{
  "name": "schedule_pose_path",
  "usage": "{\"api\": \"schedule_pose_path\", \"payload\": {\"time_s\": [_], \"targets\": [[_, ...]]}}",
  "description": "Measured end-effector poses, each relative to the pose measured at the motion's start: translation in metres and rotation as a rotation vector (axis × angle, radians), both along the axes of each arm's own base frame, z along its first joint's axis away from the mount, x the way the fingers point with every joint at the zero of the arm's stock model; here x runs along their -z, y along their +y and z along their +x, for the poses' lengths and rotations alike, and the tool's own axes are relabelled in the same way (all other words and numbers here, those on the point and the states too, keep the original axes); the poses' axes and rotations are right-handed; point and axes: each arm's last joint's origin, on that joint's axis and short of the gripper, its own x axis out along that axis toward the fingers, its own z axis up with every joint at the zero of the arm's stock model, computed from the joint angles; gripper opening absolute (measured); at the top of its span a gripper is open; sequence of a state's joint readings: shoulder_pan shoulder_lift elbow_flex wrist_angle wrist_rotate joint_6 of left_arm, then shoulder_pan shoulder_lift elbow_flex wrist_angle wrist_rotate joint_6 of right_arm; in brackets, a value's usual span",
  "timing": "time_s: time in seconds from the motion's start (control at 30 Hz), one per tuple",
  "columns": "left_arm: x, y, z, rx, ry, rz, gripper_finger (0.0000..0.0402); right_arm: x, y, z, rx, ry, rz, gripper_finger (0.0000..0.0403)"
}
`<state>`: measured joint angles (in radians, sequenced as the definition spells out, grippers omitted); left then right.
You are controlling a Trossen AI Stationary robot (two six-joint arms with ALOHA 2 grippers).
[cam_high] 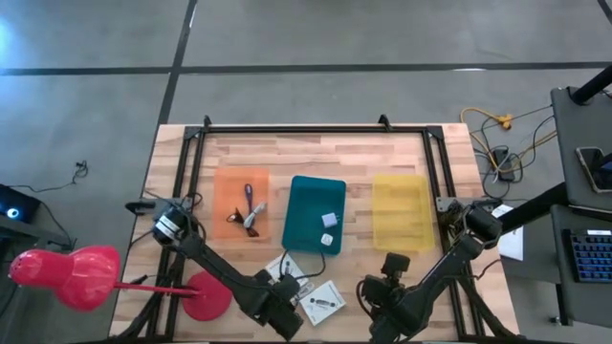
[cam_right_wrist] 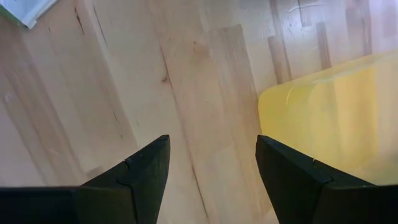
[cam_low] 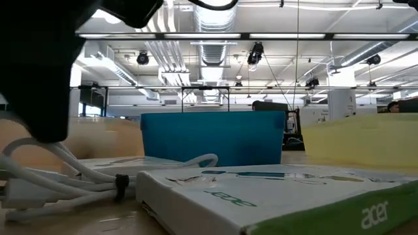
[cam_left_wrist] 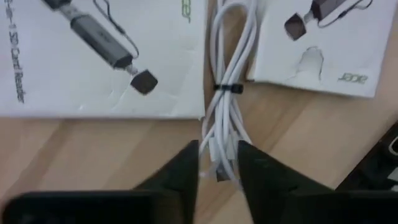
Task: Pick and place items into bin
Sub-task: Put the light blue USB cable wire into the orange bin
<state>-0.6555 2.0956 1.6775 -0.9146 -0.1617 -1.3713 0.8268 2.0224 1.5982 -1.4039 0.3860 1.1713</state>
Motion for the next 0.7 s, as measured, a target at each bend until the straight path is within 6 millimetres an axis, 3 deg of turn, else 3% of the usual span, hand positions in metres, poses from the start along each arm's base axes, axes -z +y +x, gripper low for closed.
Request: {"api": "schedule_pose_path", "payload": {"time_s": [0.13, 0.37, 0.53, 0.7], "targets": [[0.000, 0.002, 0.002, 0.072, 0.018, -0.015, 0.0011, 0.000, 0.000, 0.000, -0.004, -0.002, -0.006, 0.0224], [-0.013, -0.001, 0.000, 0.141, 0.006, -0.038, 0.0001, 0.000, -0.002, 0.002, -0.005, -0.018, -0.020, 0.0224], [-0.070, 0.013, -0.020, 0.074, -0.085, 0.037, 0.0001, 0.000, -0.003, 0.003, 0.004, -0.028, -0.025, 0.0224], [-0.129, 0.064, -0.072, -0.222, -0.096, 0.252, 0.0000, -0.001, -0.005, 0.005, 0.038, -0.060, -0.035, 0.0224]]}}
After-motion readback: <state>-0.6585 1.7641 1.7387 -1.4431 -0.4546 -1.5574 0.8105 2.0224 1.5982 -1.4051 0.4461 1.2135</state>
